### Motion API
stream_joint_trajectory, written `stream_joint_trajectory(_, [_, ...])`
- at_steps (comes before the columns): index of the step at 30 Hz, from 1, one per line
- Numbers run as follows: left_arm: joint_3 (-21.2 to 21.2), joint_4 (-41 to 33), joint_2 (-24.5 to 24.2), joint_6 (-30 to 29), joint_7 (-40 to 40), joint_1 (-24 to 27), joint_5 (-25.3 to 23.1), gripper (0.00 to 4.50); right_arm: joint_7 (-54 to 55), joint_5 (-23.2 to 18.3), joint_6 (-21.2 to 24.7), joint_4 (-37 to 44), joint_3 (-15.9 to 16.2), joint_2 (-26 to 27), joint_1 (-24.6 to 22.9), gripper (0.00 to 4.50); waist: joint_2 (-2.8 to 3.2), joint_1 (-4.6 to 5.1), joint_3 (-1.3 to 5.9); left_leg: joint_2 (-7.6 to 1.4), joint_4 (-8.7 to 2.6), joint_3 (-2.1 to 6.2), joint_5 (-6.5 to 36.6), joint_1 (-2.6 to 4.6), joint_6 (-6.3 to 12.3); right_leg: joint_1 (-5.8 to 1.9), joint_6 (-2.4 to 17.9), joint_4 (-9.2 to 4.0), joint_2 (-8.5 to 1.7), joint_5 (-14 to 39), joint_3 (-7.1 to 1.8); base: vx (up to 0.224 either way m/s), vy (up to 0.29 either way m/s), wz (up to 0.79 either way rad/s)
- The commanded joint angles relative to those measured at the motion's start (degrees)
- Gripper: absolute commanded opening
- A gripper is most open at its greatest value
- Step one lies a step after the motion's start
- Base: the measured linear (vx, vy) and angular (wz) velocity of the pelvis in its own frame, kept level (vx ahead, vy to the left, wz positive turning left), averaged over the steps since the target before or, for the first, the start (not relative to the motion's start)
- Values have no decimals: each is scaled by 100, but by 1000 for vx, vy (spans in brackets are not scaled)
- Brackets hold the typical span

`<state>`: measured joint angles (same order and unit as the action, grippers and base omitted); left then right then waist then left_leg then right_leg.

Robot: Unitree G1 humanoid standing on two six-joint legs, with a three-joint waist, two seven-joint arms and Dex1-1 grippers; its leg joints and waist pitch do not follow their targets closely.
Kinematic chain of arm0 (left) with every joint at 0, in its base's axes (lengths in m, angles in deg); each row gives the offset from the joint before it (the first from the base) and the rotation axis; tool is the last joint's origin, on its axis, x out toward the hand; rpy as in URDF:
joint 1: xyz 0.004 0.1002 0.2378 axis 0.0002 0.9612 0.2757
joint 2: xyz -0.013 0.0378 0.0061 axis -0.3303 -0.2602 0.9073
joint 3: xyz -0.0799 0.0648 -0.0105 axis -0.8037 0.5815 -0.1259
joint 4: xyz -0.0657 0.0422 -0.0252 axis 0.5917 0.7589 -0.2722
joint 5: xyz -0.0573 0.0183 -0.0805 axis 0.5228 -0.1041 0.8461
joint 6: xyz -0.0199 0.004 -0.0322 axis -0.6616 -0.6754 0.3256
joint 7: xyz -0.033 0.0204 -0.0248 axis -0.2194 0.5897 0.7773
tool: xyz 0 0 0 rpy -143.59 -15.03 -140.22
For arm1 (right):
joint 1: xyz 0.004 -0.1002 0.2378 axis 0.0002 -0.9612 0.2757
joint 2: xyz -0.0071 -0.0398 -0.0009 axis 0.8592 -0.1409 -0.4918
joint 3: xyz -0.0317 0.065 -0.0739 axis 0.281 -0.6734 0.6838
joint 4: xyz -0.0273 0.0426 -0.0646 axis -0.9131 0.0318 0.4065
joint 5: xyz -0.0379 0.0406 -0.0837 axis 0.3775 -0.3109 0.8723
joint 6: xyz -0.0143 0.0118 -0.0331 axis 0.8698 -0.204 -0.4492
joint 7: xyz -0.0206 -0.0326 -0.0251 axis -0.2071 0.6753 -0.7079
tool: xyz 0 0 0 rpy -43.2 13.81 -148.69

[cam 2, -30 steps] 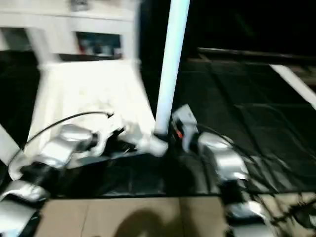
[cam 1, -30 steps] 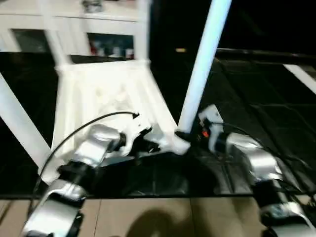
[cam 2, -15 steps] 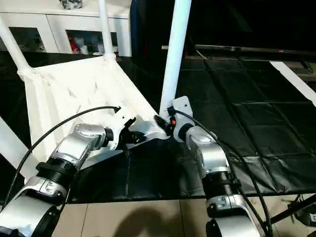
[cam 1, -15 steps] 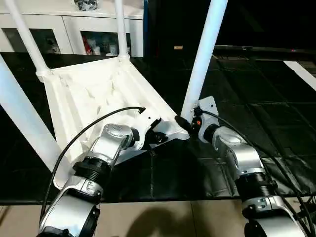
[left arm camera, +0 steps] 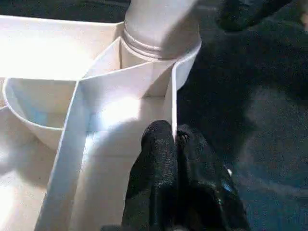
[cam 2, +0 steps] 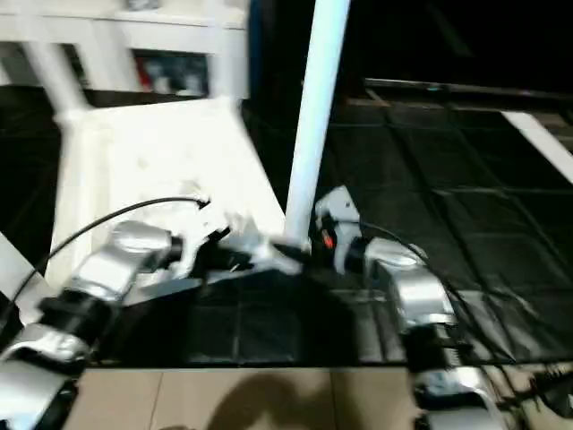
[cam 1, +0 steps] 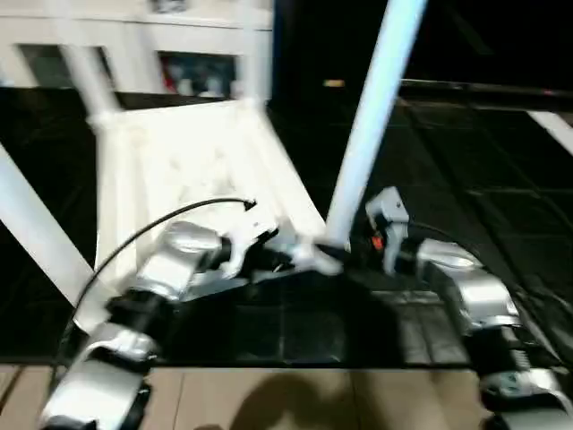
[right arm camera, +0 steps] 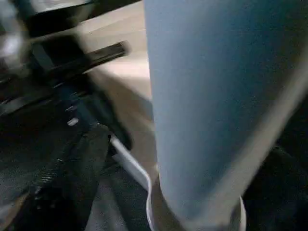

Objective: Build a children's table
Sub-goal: Rotate leg to tighten

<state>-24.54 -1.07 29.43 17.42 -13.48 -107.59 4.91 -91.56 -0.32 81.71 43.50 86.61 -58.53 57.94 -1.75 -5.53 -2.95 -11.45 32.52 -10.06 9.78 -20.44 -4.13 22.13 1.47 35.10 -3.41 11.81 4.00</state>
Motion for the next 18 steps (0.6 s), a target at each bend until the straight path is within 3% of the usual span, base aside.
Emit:
stream_joint_trajectory(1, [176, -223, -24, 270, 441, -51, 121, 0, -465, -82, -83, 150, 79, -222, -52, 448, 36, 1, 362, -244, -289, 22, 786, 82, 393, -273, 1408, -359, -473, 111, -313, 0, 0, 0])
stream_joint_trajectory(4, [263, -159, -211, 518, 774, -11, 105, 0, -949, -98, -168, 123, 153, -497, -66, 448, 24, -80, 364, -240, -282, 18, 775, 59, 362, -293, 1364, -342, -487, 108, -307, 0, 0, 0])
stream_joint_trajectory(5, [288, -123, -296, 645, 988, 21, 156, 0, -1281, -133, -206, 93, 221, -656, -74, 448, 45, -96, 373, -231, -274, 27, 807, 60, 362, -297, 1350, -341, -481, 151, -297, 0, 0, 0])
stream_joint_trajectory(8, [328, -62, -387, 788, 1252, 50, 203, 0, -1743, -180, -262, 48, 332, -858, -79, 448, 0, -112, 364, -227, -274, 18, 838, 43, 360, -301, 1318, -354, -482, 267, -297, 0, 0, 0])
stream_joint_trajectory(18, [608, -186, -571, 1098, 1783, 133, 134, 0, -2310, -129, -579, -281, 550, -1036, 49, 448, -40, -174, 366, -244, -270, 18, 805, 51, 353, -275, 1303, -352, -495, 519, -290, 0, 0, 0])
